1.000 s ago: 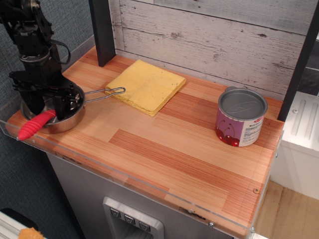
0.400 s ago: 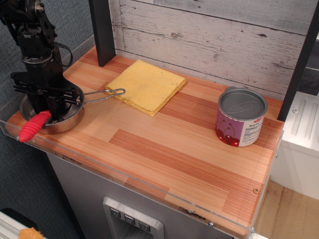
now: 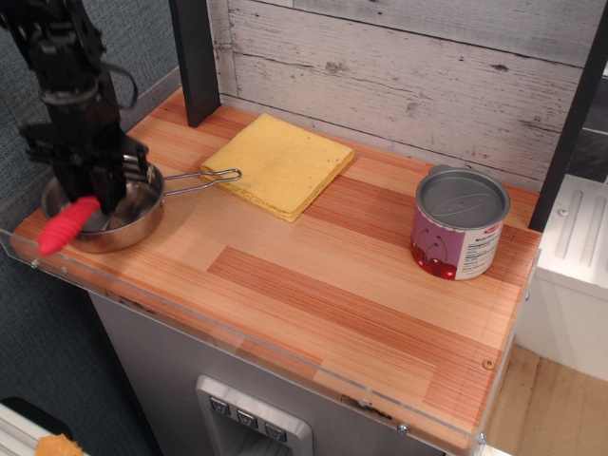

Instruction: Place the spoon's red handle in the empty corner of the table.

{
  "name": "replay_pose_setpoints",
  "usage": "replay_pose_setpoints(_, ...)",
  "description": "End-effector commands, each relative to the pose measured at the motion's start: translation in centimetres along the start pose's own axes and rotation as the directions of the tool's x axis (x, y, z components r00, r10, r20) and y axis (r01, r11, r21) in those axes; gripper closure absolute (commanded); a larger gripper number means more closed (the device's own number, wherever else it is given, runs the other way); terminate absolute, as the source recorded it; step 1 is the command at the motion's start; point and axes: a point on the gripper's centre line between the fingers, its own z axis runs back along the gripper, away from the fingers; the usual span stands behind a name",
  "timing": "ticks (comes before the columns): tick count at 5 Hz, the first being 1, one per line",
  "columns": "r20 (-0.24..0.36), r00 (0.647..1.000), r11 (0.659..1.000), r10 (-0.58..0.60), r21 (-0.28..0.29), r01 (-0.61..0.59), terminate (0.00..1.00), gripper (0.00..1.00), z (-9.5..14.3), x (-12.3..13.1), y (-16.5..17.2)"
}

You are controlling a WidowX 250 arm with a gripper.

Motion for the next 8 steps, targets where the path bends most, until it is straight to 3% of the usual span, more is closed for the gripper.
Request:
replay_pose_setpoints(1,0.164,0.986,0.998,0.042,0.037,-0.048,0.0,1.0,6.3,0.7,-0.1)
replay_pose_setpoints(2,0.217,0.976,0.999,0.018,0.033,-0.026,0.0,1.0,8.2,-0.3,-1.6)
replay_pose_setpoints(4,0.306,0.944,0.99,-0.121,-0.038,0.139,0.0,1.0,9.8,-1.5,-8.0)
replay_pose_setpoints(5,0.265,0.964,0.997,-0.002,-0.074,0.023,0.0,1.0,9.5,-1.9,-11.2)
replay_pose_setpoints(6,0.256,0.958,0.992,0.127,-0.02,-0.126,0.0,1.0,9.0,-2.5,-13.9)
replay_pose_setpoints(7,0.217,0.931,0.953,0.295,0.001,-0.302,0.0,1.0,8.0,-2.6,-16.0)
replay_pose_setpoints(8,0.18,0.843,0.855,0.507,0.019,-0.518,0.0,1.0,6.8,-2.8,-17.9)
